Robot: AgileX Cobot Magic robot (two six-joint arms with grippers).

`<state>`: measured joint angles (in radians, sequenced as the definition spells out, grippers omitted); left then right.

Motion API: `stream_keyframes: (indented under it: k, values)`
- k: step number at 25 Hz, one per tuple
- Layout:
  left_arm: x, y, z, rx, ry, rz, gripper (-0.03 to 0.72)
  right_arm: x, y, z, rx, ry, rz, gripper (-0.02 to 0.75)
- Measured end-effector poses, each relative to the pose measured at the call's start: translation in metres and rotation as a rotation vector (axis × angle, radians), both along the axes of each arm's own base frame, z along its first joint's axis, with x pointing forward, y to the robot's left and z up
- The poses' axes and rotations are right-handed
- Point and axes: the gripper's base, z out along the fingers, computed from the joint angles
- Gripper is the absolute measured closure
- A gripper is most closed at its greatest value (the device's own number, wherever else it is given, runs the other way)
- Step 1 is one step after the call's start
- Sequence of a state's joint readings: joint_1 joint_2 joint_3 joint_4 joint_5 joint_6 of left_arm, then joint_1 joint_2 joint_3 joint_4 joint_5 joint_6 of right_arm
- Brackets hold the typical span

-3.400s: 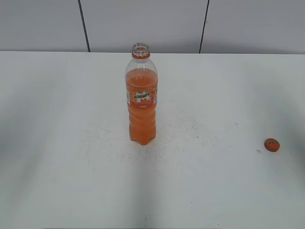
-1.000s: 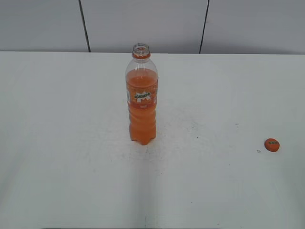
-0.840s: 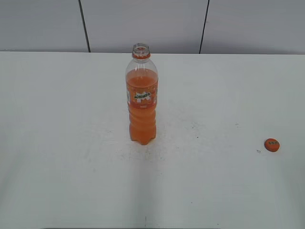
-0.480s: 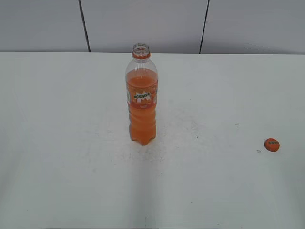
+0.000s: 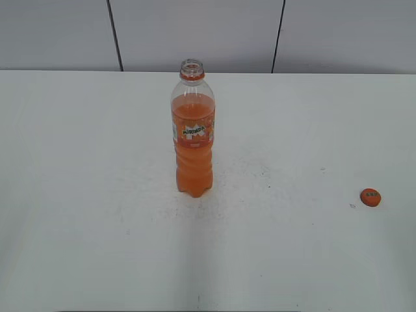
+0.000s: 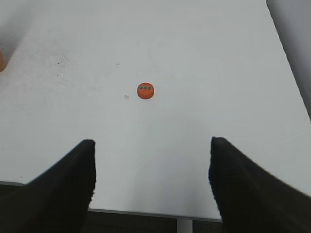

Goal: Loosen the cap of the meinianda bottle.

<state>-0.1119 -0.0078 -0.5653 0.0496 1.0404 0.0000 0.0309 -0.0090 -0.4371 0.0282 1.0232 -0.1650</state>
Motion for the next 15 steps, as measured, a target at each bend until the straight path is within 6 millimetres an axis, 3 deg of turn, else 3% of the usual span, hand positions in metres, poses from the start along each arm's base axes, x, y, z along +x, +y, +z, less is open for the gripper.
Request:
stream_keyframes:
  k: [15]
  values:
    - [0.0002,-0.0003,-0.0001,-0.003,-0.001,-0.002,0.2,0.0,-0.0001,0.0,-0.003,0.0,0.001,0.191]
